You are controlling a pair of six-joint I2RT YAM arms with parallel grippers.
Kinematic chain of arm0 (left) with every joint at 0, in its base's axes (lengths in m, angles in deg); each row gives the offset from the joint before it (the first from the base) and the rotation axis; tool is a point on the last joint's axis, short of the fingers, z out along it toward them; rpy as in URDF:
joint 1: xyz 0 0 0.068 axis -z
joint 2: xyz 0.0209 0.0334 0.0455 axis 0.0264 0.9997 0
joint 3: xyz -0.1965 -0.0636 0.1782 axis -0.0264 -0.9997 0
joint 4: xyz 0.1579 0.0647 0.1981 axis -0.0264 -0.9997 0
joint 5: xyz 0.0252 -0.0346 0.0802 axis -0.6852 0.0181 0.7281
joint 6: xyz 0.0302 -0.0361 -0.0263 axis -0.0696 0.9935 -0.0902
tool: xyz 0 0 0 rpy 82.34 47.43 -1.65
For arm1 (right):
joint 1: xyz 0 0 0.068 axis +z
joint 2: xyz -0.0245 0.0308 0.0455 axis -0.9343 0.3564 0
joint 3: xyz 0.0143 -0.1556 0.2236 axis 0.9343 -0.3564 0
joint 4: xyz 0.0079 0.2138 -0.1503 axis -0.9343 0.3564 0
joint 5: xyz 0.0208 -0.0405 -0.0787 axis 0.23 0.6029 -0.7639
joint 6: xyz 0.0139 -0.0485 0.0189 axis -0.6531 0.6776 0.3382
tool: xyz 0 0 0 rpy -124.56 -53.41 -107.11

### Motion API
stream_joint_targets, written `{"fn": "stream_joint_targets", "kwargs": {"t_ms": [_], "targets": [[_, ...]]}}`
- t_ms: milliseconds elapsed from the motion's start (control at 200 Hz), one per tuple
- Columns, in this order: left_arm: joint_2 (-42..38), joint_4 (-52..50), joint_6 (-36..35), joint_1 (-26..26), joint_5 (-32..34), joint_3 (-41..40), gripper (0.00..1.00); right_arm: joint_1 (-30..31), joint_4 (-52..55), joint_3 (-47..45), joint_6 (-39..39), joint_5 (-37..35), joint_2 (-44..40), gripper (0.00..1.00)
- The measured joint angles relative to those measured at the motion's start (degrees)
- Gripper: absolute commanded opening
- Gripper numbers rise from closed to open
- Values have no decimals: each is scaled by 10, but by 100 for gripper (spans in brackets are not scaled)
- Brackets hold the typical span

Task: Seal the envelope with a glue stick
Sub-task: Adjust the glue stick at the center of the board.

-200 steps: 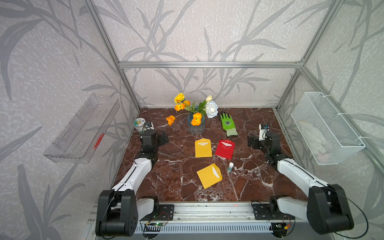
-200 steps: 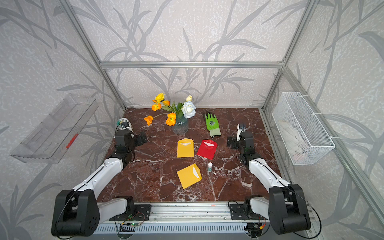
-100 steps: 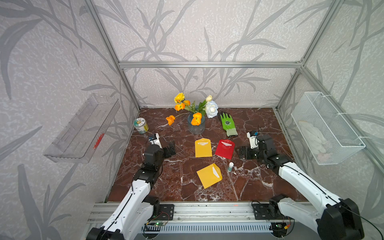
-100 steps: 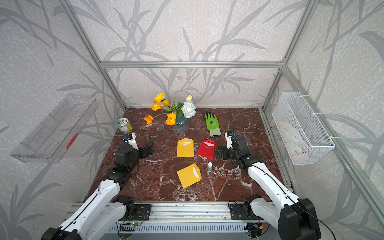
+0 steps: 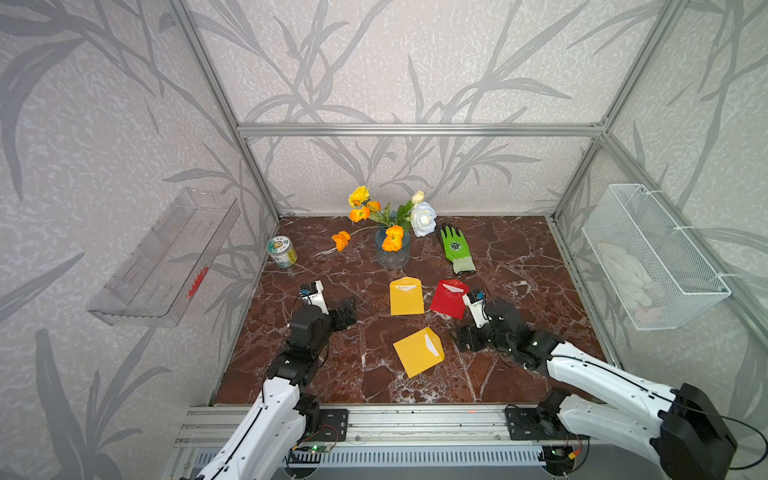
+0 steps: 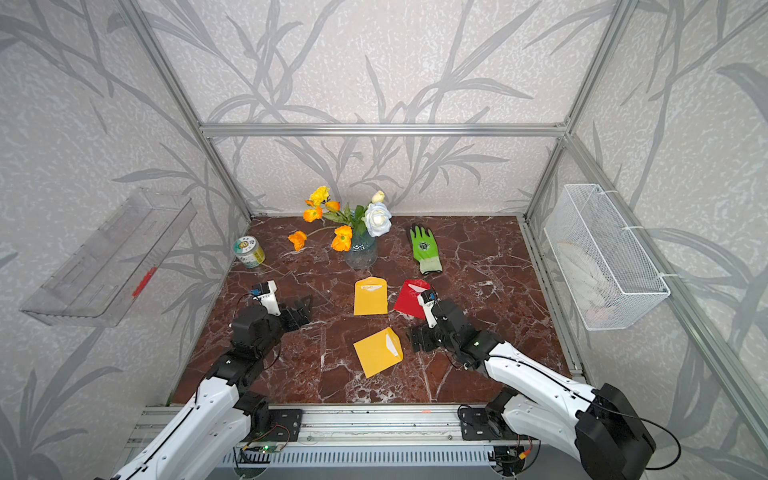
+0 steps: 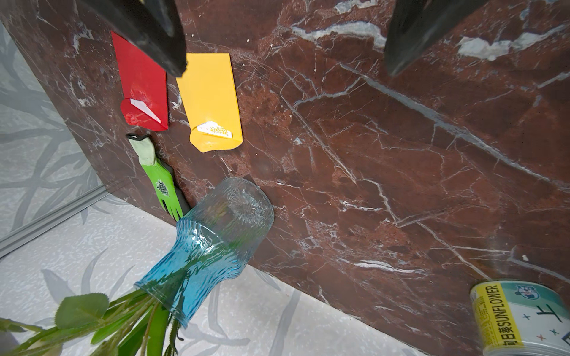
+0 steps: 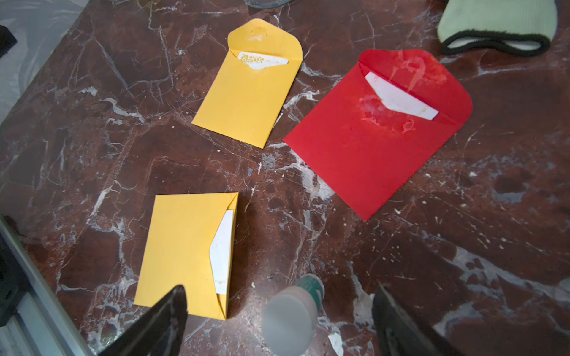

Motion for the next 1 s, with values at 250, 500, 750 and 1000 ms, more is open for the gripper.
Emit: {"fn": "stream_joint_targets", "kwargs": {"t_ms": [250,500,750,1000], "targets": [[8,3,9,19,-2,-3,100,22,-74,-39,0,-11,13,83],[71,25,12,49,-1,-3,100,26,-124,-63,0,-9,36,74],[110,43,12,75,1,-2,100,30,-144,-66,3,-9,52,60],[134,54,12,87,1,12,100,30,-151,-66,7,-10,64,35]]}}
